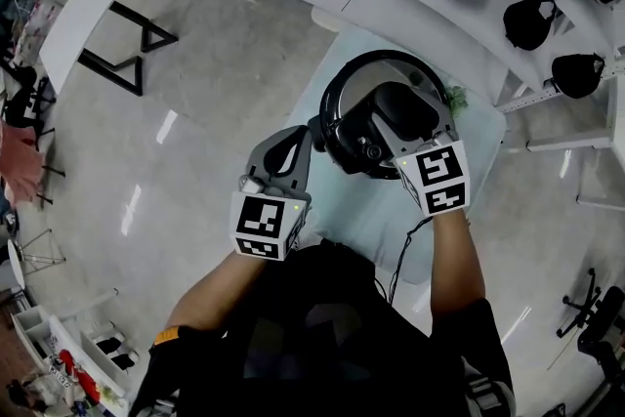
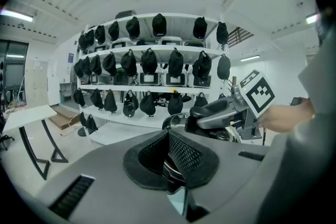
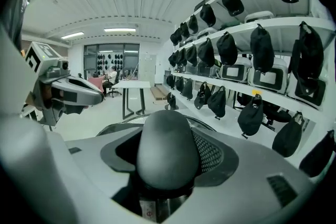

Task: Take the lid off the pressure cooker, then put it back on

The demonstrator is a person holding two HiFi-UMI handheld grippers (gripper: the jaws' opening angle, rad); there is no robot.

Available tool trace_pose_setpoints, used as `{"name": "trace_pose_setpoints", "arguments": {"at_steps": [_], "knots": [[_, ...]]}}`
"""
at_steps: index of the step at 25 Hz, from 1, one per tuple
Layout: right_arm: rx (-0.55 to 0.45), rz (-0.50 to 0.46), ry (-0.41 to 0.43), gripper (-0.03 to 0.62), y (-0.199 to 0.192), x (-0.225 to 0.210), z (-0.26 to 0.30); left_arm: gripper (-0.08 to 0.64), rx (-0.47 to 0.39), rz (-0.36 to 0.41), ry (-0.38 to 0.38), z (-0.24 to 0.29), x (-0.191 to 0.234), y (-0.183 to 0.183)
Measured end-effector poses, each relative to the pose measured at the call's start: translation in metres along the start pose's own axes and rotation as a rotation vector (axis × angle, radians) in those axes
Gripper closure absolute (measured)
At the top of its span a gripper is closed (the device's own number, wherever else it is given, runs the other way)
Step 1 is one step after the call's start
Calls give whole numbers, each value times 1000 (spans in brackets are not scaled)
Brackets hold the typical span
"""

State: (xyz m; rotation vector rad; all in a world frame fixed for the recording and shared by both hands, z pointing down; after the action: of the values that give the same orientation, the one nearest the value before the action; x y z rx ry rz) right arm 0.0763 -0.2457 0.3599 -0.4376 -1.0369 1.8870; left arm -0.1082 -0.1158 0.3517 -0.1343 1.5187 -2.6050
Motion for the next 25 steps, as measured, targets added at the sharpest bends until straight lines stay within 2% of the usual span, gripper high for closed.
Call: {"name": "trace_pose_setpoints", "arguments": {"at_steps": [4, 10, 15, 25], "knots": [[-1, 34, -55, 302, -3, 10, -20, 552, -23, 19, -50, -3, -1, 2], [23, 132, -157, 302, -13, 52, -56, 552, -43, 68, -164, -25, 6, -5], [48, 232, -285, 302, -29, 87, -85, 552, -55, 126, -282, -32, 12, -9], [104, 398, -447, 302, -66, 151, -122, 552, -11, 209, -454, -48, 4, -36]]}}
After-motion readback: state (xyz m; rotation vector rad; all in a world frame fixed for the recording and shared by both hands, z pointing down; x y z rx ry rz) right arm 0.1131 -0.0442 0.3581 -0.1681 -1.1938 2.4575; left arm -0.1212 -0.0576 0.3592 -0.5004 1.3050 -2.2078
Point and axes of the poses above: the fingertips, and each gripper's own axes: z forward along the fingers, x to its left, y out of its top, the point moved 9 cm from there along -z, backward along the fingers, and after that the axes turned 7 degrees about x, right-handed, at the moved point
